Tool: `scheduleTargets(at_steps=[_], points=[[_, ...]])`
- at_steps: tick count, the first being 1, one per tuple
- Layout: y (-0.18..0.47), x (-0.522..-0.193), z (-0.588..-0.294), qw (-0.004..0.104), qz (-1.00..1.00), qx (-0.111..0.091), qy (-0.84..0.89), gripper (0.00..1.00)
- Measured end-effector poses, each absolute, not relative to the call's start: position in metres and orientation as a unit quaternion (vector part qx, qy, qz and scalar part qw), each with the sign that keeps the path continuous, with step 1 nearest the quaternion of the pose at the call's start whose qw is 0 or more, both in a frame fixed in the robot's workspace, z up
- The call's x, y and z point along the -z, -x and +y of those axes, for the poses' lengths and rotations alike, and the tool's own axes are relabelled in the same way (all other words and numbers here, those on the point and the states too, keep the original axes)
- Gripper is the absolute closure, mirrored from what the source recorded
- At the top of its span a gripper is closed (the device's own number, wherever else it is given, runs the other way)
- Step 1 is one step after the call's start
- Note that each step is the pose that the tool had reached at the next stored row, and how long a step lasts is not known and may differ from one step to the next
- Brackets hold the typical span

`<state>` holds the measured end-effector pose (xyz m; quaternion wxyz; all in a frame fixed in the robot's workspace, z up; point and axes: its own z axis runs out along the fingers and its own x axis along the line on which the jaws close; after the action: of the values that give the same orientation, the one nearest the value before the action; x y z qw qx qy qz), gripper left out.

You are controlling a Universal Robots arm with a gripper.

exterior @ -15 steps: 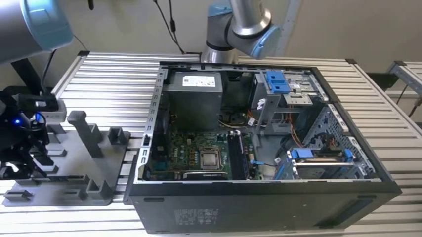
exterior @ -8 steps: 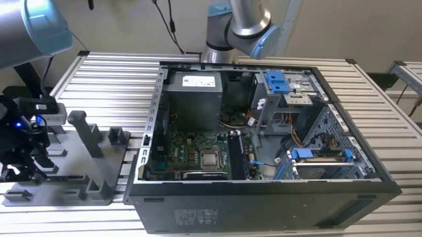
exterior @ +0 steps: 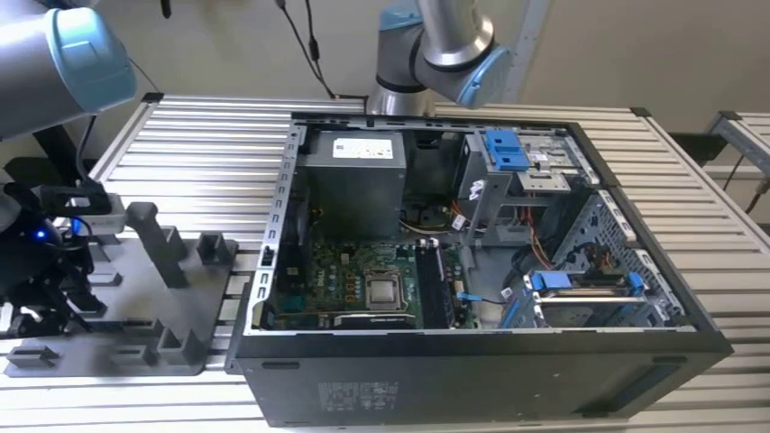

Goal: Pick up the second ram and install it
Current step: 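Pick up the second ram and move it above second insertion slot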

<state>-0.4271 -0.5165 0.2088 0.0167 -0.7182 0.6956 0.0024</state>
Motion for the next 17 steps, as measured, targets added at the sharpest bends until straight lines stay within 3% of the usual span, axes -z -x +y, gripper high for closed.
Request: scheduleTargets(at_steps=[17], points=[[0.427, -0.195, -0.516, 0.015, 0.682, -0.001, 0.731, 0.64]])
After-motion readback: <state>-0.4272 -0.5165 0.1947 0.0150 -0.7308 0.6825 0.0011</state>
